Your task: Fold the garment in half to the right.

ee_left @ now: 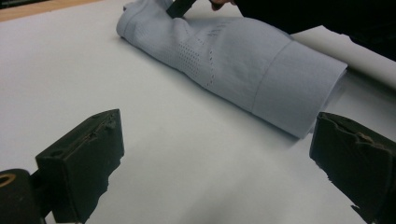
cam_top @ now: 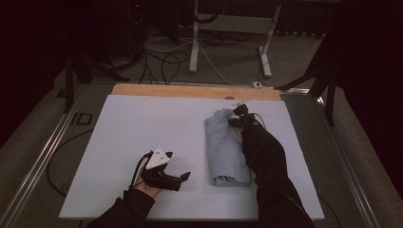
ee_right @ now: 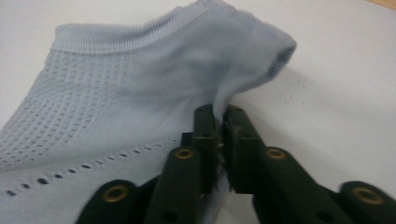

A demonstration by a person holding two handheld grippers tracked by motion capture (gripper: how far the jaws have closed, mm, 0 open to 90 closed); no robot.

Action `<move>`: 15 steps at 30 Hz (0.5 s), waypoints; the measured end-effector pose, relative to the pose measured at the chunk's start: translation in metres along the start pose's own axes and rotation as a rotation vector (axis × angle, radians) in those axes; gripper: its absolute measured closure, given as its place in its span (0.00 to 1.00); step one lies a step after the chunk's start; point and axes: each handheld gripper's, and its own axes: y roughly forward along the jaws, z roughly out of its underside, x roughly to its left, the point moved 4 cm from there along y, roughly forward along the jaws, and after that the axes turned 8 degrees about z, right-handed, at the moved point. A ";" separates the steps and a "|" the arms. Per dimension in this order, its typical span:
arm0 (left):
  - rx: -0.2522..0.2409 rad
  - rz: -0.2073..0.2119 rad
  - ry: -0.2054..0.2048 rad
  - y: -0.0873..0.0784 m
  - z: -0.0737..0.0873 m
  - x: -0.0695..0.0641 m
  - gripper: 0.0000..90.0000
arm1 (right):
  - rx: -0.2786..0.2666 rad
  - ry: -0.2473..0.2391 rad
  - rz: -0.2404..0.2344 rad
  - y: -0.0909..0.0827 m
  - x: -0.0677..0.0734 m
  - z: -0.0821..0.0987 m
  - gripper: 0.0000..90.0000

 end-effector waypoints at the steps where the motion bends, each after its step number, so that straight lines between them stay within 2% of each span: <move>1: 0.000 0.001 0.004 -0.001 0.000 0.000 0.03 | 0.013 -0.013 0.033 0.001 0.001 0.001 0.81; 4: -0.006 0.000 0.009 -0.003 0.000 0.002 0.03 | -0.008 -0.005 -0.003 -0.004 0.002 -0.002 0.70; 7: -0.006 -0.003 0.008 -0.005 0.001 0.003 0.02 | -0.006 -0.019 -0.004 -0.008 0.003 -0.006 0.61; 11: -0.013 0.003 0.008 -0.010 0.001 0.006 0.01 | -0.023 -0.004 -0.056 -0.017 0.006 -0.013 0.44; 14: -0.017 0.010 0.014 -0.012 0.001 0.007 0.01 | -0.027 -0.014 -0.077 -0.021 0.009 -0.016 0.39; 15: -0.014 0.010 0.020 -0.013 0.001 0.008 0.01 | -0.039 -0.018 -0.096 -0.026 0.011 -0.018 0.31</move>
